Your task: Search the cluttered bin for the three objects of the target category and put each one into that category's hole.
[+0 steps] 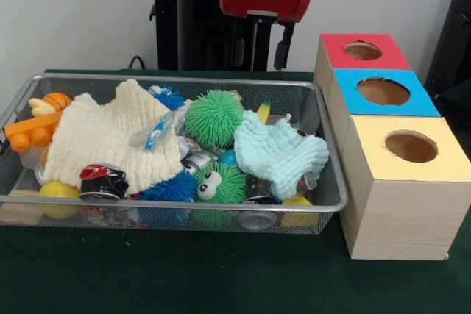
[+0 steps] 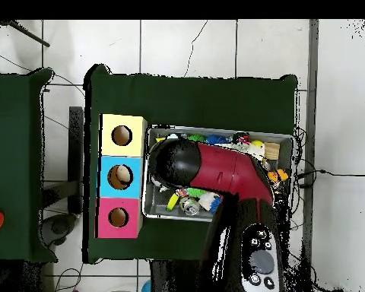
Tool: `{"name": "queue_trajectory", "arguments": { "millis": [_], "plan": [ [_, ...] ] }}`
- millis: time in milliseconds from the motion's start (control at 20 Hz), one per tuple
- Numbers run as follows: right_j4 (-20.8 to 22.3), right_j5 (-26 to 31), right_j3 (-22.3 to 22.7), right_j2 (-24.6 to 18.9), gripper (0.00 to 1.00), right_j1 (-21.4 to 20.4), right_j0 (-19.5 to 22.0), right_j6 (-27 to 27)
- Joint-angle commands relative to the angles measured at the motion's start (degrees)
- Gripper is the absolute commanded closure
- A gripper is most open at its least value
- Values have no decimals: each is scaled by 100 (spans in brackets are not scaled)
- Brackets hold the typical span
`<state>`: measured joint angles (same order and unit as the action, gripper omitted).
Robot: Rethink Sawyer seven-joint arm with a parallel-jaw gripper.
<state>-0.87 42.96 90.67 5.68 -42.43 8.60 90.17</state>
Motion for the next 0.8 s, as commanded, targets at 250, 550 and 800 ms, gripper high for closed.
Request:
{"name": "queue_trajectory", "arguments": {
  "millis": [250,550,800],
  "plan": [
    [113,-431,29,-449,0,455,213,465],
    [100,-532,6,-489,0,549,208,475],
    [106,-680,-5,-504,0,651,178,522]
  ]
}}
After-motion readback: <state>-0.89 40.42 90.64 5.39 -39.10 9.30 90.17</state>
